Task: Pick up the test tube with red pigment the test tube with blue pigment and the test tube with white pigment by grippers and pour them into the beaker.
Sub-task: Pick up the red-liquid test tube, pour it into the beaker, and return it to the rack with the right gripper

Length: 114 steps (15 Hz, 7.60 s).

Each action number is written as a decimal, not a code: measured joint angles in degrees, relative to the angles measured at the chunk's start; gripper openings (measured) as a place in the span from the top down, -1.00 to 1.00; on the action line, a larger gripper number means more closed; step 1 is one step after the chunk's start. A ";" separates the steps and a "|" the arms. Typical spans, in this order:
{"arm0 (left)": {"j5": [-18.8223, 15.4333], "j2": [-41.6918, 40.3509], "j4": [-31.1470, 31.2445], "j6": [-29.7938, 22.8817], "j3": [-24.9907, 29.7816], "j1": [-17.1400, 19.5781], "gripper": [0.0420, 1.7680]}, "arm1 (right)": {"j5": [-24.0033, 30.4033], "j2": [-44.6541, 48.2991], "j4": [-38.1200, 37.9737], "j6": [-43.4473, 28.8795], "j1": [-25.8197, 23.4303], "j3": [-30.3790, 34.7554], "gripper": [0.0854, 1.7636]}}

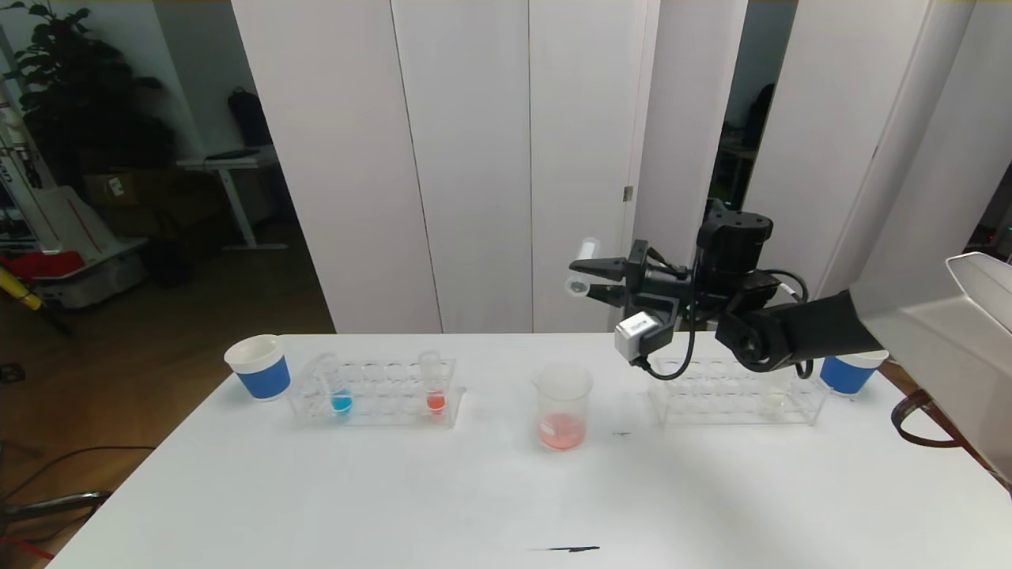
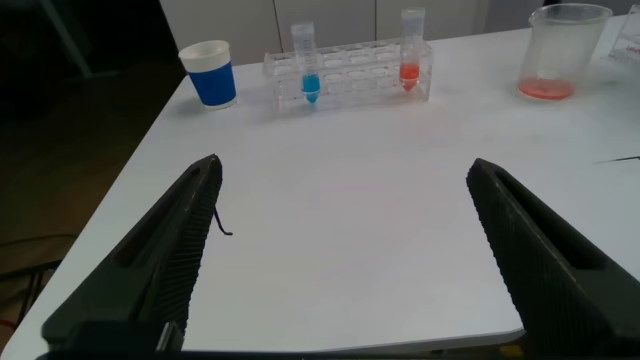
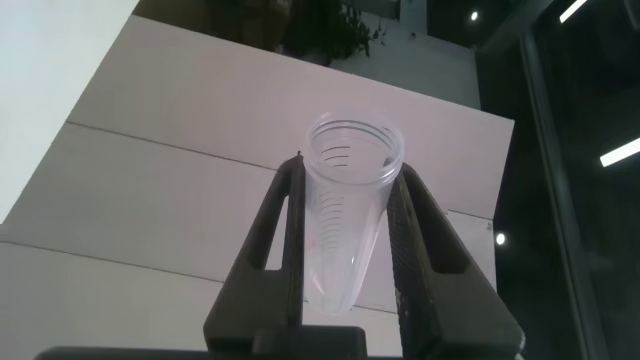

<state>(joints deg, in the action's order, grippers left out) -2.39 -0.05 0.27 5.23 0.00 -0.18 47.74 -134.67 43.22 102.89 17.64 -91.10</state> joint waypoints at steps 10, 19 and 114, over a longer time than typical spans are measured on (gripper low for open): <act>-0.02 0.00 0.00 -0.02 0.00 0.07 -0.98 | -24.23 6.58 0.35 -18.98 0.49 -0.07 0.42; 0.00 0.00 0.00 -0.02 0.00 0.07 -0.98 | -57.19 15.57 9.70 -62.73 1.95 8.50 0.42; -0.02 0.00 0.00 -0.02 0.00 0.07 -0.98 | -47.92 115.15 -29.38 -101.73 -19.50 73.55 -0.98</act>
<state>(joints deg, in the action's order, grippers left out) -2.41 -0.05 0.27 5.21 0.00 -0.11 -0.18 -19.52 13.84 1.16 -1.87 -17.55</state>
